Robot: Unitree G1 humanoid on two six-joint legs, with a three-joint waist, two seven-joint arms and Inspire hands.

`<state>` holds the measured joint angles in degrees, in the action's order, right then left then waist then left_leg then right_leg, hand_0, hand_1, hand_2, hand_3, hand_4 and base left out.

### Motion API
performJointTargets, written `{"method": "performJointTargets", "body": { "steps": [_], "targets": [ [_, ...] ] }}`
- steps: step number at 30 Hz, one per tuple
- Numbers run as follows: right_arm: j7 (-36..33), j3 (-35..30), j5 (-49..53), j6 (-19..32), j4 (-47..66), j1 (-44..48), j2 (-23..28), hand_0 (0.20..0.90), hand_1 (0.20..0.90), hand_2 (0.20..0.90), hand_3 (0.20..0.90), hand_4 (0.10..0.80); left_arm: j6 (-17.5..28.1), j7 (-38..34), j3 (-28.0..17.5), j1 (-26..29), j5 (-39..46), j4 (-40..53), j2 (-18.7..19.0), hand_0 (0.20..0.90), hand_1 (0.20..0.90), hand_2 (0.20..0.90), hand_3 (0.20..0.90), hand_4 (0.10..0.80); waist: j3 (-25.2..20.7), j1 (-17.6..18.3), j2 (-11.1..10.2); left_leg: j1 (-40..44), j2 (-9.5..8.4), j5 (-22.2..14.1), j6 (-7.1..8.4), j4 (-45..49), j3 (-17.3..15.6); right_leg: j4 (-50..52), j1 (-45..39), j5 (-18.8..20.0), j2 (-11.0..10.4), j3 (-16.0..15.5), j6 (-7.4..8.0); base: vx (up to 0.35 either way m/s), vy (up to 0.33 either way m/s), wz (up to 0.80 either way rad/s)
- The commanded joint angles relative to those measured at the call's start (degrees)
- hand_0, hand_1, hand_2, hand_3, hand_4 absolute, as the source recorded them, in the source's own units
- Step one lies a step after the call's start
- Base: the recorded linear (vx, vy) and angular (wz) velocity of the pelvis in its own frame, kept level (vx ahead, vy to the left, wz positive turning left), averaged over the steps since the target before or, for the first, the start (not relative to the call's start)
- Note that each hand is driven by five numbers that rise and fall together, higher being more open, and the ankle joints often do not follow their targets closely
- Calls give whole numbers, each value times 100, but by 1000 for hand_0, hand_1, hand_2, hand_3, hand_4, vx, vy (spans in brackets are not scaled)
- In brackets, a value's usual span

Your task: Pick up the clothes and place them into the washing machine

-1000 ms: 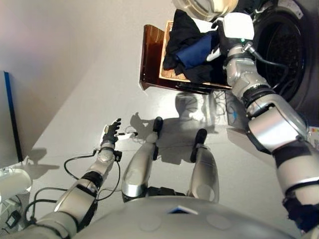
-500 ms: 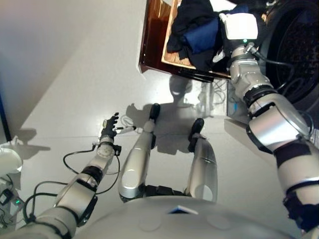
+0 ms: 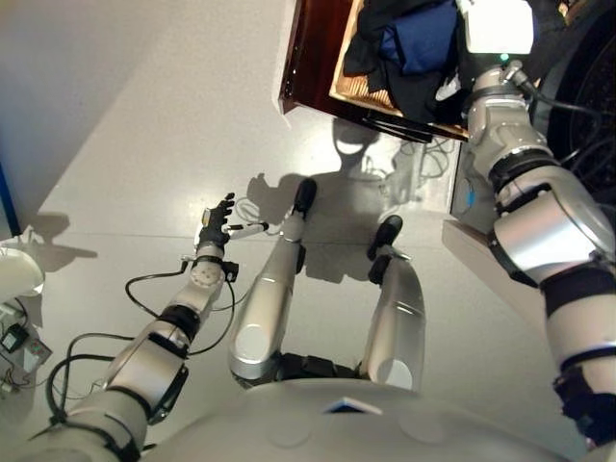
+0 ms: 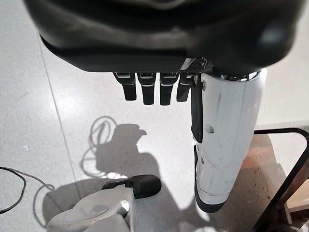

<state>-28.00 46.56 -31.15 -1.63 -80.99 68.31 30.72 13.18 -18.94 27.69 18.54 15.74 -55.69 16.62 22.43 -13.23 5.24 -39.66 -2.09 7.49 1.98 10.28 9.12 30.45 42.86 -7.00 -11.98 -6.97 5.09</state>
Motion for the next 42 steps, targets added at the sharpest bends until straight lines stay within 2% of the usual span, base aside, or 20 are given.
{"method": "performJointTargets", "body": {
  "steps": [1, 9, 10, 23, 32, 34, 35, 37, 42],
  "targets": [
    [-271, 109, -129, -204, -44, 641, 502, 200, 200, 200, 200, 300, 256, -308, -44, 89, -1, 183, 300, 900, 900, 900, 900, 800, -19, -154, 238, -122, -225, -942, 184, 838, -221, -152, -273, 21, 0, 148, 112, -15, -3, 6],
    [-354, 20, -223, -290, -22, 545, 494, 200, 200, 200, 200, 300, 233, -282, -37, -48, -127, 211, 288, 900, 900, 900, 900, 800, -101, -182, 349, 6, -274, -895, 175, 752, -202, -184, -354, 13, -15, 160, 91, -19, 7, 5],
    [-383, -16, -203, -312, 3, 545, 492, 200, 200, 200, 200, 300, 226, -276, -30, -44, -131, 177, 276, 900, 900, 900, 900, 800, -125, -189, 386, -8, -267, -702, 160, 674, -214, -290, -360, 209, -10, 142, 63, -104, 27, -2],
    [-580, -274, 20, -272, 264, 524, 482, 200, 200, 200, 200, 300, 151, -186, -60, -171, -265, -66, 210, 900, 900, 900, 900, 800, -324, -83, 491, 585, -292, -596, 154, 338, -297, -676, -958, 339, -5, 231, 59, -2, 15, -4],
    [-599, -979, 1040, 30, 531, 329, 290, 200, 200, 200, 200, 300, 61, -92, -141, -358, -336, -261, 111, 900, 900, 900, 900, 800, -577, 120, 426, 1319, -267, -560, 105, -103, -431, -1367, -1704, 574, -19, 337, 120, 40, 30, -15],
    [-591, -1326, 1578, 219, 634, 190, 153, 200, 200, 200, 200, 300, 46, -64, -182, -431, -379, -315, 69, 900, 900, 900, 900, 800, -633, 184, 400, 1473, -249, -579, 90, -164, -489, -1549, -1868, 639, -15, 407, 134, 40, 33, -9],
    [-591, -1326, 1578, 219, 635, 191, 154, 200, 200, 200, 200, 300, 46, -64, -183, -429, -379, -316, 69, 900, 900, 900, 900, 800, -645, 180, 400, 1460, -246, -559, 89, -178, -489, -1573, -1860, 664, -11, 406, 135, 28, 17, -17],
    [-641, -1759, 2180, 421, 795, -52, 15, 200, 200, 200, 200, 300, 45, -68, -266, -511, -419, -349, 26, 900, 900, 900, 900, 800, -696, 239, 380, 1555, -225, -580, 83, -203, -546, -1733, -1980, 717, -9, 466, 148, 17, 13, -14],
    [-458, -2102, 2872, 667, 953, -304, -131, 200, 200, 200, 200, 300, 25, -73, -385, -616, -474, -389, 51, 900, 900, 900, 900, 800, -737, 281, 316, 1635, -189, -617, 60, -208, -606, -1832, -2036, 757, 31, 550, 145, 4, 1, -13]
  ]
}}
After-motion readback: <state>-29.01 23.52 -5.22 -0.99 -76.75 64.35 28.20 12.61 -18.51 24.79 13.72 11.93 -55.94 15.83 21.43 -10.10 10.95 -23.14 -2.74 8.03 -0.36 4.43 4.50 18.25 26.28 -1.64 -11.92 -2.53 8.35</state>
